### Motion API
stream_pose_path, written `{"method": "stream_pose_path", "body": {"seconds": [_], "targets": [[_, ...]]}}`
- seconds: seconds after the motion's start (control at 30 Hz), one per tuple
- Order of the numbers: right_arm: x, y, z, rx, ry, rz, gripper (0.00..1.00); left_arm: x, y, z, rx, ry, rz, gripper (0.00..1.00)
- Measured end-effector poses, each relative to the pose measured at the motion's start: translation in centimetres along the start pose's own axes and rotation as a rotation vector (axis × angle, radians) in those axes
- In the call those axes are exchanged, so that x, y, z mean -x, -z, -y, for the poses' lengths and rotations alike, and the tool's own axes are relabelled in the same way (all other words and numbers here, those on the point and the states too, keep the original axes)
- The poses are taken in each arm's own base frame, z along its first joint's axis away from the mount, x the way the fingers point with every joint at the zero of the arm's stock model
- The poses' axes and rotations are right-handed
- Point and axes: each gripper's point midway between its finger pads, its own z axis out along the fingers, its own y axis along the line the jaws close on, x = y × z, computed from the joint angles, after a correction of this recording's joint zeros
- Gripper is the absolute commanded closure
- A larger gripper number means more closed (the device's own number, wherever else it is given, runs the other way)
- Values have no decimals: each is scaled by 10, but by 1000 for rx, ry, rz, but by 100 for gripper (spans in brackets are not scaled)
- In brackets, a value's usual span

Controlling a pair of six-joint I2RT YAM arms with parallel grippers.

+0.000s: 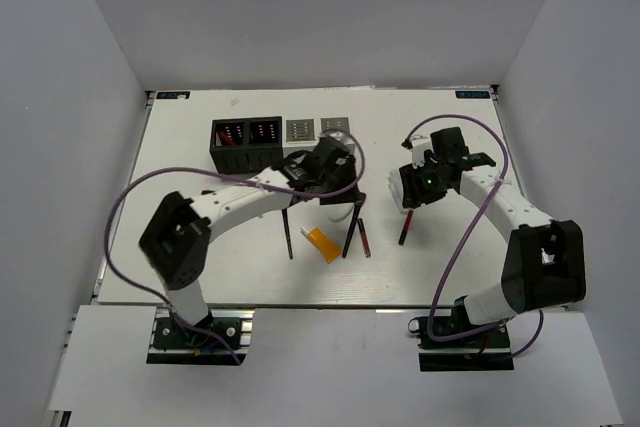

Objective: Organize the makeup

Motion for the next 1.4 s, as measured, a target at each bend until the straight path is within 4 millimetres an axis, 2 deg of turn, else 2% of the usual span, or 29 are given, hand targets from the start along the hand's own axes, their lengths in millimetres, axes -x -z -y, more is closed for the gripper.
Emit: {"method": "stream_pose_path", "body": {"seconds": [0.1, 0.2, 0.27, 0.37, 0.57, 0.67, 0.83, 1.0, 1.23, 1.37, 1.4], "targets": [[-13, -1, 5, -41, -47, -27, 49, -2, -20, 27, 9, 9, -29, 43], [-25, -1, 6, -65, -83, -41, 49, -16, -36, 41, 46, 19, -84, 50], [-28, 0, 8, -79, -100, -40, 49, -28, -44, 41, 84, 26, -125, 56], [-26, 2, 13, -106, -119, -24, 50, -47, -50, 35, 149, 44, -184, 57], [-20, 8, 23, -142, -166, 24, 72, -67, -51, 21, 263, 82, -247, 57], [-21, 9, 26, -147, -197, 41, 76, -68, -57, 24, 281, 86, -250, 57], [-25, 8, 30, -145, -228, 44, 75, -83, -73, 23, 324, 64, -272, 59], [-23, 10, 33, -150, -234, 66, 75, -98, -82, 6, 403, 43, -297, 59], [-21, 12, 34, -144, -243, 84, 73, -94, -81, -1, 437, 31, -276, 59], [-21, 11, 33, -136, -246, 89, 64, -91, -88, 1, 441, 25, -272, 59], [-21, 11, 33, -135, -247, 91, 58, -91, -90, 3, 437, 23, -270, 59]]}}
